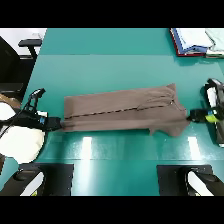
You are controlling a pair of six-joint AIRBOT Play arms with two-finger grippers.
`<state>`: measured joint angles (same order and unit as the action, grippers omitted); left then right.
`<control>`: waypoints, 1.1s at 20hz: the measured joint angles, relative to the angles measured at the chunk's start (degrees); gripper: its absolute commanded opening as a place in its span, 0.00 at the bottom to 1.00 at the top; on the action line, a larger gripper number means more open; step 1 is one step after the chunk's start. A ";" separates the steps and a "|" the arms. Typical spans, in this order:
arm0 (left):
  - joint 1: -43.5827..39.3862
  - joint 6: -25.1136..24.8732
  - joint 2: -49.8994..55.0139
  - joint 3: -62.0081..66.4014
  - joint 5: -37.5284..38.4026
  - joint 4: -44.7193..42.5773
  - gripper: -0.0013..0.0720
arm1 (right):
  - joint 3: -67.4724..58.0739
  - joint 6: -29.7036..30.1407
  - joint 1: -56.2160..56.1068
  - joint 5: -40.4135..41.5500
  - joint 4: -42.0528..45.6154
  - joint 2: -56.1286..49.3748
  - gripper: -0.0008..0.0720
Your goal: Fold the shirts.
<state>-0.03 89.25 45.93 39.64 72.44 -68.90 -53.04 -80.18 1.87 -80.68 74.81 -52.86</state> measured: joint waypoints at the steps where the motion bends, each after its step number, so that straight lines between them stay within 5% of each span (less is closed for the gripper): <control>1: 0.00 0.04 2.32 0.74 -2.10 0.20 0.05 | -3.02 0.13 -1.29 1.44 0.07 -3.61 0.04; 11: 0.00 -1.05 23.34 13.81 -16.11 0.42 0.06 | -35.82 0.35 -7.43 5.95 -0.02 -36.54 0.06; 12: 0.00 -1.07 24.28 14.34 -16.96 0.44 0.23 | -38.07 0.33 -7.50 5.53 -0.09 -38.66 0.30; 13: 0.00 -1.20 24.98 14.84 -17.97 0.48 0.67 | -40.02 0.33 -7.56 5.53 -0.02 -40.46 0.51; 14: 0.00 -1.20 25.53 15.39 -18.75 0.50 0.80 | -41.97 0.35 -7.56 5.29 -0.02 -42.21 0.54; 21: 0.00 -1.18 26.34 25.09 -14.03 0.35 0.73 | -45.59 5.07 -1.20 1.14 -7.21 -44.46 0.59; 22: 0.00 -1.18 26.36 26.43 -12.50 0.35 0.42 | -44.22 5.88 0.61 0.70 -8.35 -43.91 0.84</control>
<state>-0.03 88.07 72.29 66.06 59.94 -68.55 -97.25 -74.30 2.48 -79.99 66.46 -96.77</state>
